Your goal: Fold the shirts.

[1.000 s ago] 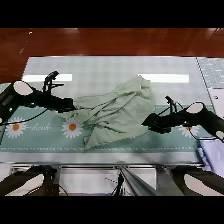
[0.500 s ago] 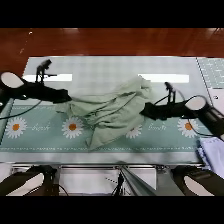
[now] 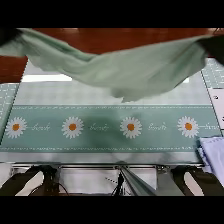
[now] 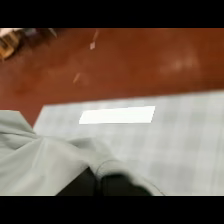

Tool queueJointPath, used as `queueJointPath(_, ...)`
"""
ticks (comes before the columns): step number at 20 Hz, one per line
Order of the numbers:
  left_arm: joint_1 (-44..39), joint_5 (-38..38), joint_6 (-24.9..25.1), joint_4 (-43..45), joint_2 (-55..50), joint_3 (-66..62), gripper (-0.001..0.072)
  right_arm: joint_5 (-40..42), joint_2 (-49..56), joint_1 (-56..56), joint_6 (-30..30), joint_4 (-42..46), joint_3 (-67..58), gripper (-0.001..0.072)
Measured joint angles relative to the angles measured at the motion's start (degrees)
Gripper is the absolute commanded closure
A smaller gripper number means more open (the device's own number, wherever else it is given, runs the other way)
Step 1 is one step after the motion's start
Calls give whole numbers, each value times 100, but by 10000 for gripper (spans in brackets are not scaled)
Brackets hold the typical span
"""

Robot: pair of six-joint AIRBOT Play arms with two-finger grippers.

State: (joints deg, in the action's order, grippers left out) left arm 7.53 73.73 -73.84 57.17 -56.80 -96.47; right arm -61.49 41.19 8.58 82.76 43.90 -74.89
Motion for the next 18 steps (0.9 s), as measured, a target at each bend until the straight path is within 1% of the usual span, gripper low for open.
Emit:
queueJointPath(4, 52, 667, -337, 55, 474, -1036, 680, -791, -116, 334, 258, -2, -1106, 696)
queueJointPath(8, 66, 1635, -570, 155, 953, -1379, 680, -1637, -146, 428, 575, 92, -1860, 696)
queueJointPath(11, 68, 2465, -769, 479, 1128, -1421, 680, -2323, -151, 452, 802, 544, -2155, 696)
queueJointPath(13, 68, 2741, -841, 640, 1165, -1261, 680, -2861, -63, 457, 874, 1012, -2236, 696)
queueJointPath(15, 66, 2898, -896, 743, 1152, -807, 680, -3436, 153, 457, 885, 1480, -2258, 696)
queueJointPath(18, 11, 2986, -916, 802, 1095, 382, 680, -4013, 570, 444, 782, 1790, -2009, 696)
